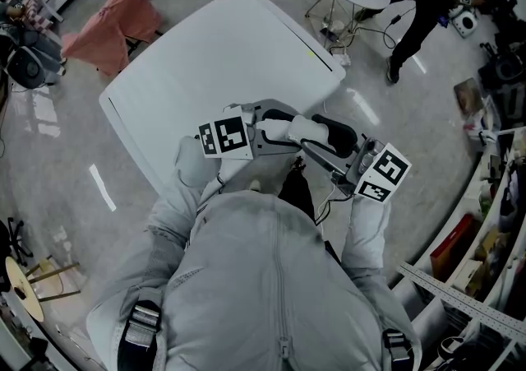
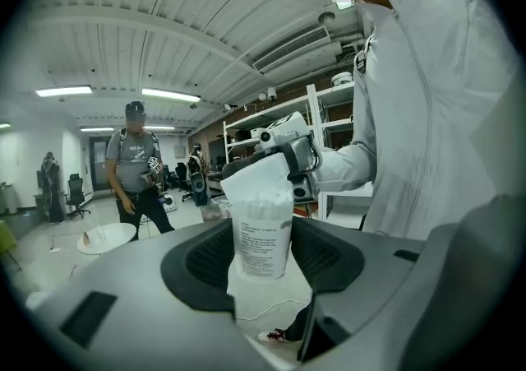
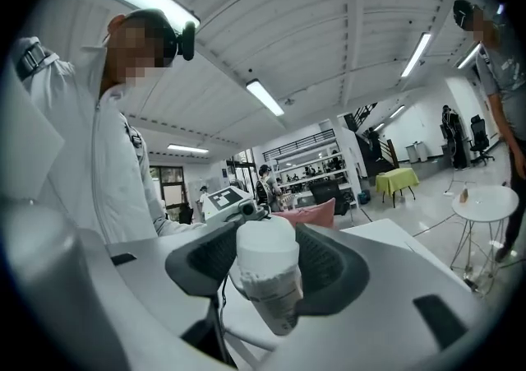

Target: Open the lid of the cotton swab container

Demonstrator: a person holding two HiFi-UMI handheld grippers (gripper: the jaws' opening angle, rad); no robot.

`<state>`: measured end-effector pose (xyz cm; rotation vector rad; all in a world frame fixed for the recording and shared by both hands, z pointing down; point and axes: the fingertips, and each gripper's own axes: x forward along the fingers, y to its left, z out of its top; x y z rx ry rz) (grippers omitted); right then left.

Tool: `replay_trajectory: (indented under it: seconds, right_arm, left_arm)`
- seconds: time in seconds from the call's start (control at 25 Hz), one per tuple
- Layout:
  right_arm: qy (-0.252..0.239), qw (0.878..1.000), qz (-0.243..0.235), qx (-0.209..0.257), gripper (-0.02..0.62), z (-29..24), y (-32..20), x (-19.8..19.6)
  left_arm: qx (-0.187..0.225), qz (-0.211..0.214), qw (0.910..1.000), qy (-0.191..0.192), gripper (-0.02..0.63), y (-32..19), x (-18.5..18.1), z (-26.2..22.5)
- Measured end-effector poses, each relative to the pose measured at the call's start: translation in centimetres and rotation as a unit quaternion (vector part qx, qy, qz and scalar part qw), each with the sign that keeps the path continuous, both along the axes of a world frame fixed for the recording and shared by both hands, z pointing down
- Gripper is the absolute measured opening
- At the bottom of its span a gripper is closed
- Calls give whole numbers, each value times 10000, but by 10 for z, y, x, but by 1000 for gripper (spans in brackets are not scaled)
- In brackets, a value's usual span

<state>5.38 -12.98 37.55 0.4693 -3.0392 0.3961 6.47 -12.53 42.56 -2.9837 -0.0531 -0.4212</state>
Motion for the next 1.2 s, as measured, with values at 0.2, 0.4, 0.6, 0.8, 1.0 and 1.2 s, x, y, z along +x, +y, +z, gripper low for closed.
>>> replay_trajectory:
  seconds: [0.2, 0.4, 0.6, 0.8, 1.0, 1.2]
  right_arm:
    - [63, 9994, 45, 329, 244, -4, 0, 2]
    - [15, 9980, 308, 550, 245, -12, -8, 3]
    - [69, 9953, 615, 743, 245, -21, -19, 8]
    - [183, 9930, 770, 876, 245, -21, -26, -2]
    - [437, 9911, 972, 801, 244, -9, -40, -8]
    - [434, 9917, 1162, 350, 244, -1, -49, -10]
  left_arm:
    - [-32, -35, 10000, 49, 224, 0, -1, -3]
    - [-36, -174, 9998, -42, 222, -1, -9, 3]
    - [-52, -213, 9997, -131, 221, 3, -13, 8]
    - [-93, -335, 9994, -75, 221, 6, -23, 8]
    - [-76, -401, 9992, 21, 220, 11, -33, 1]
    - [11, -355, 9994, -28, 219, 20, -38, -2]
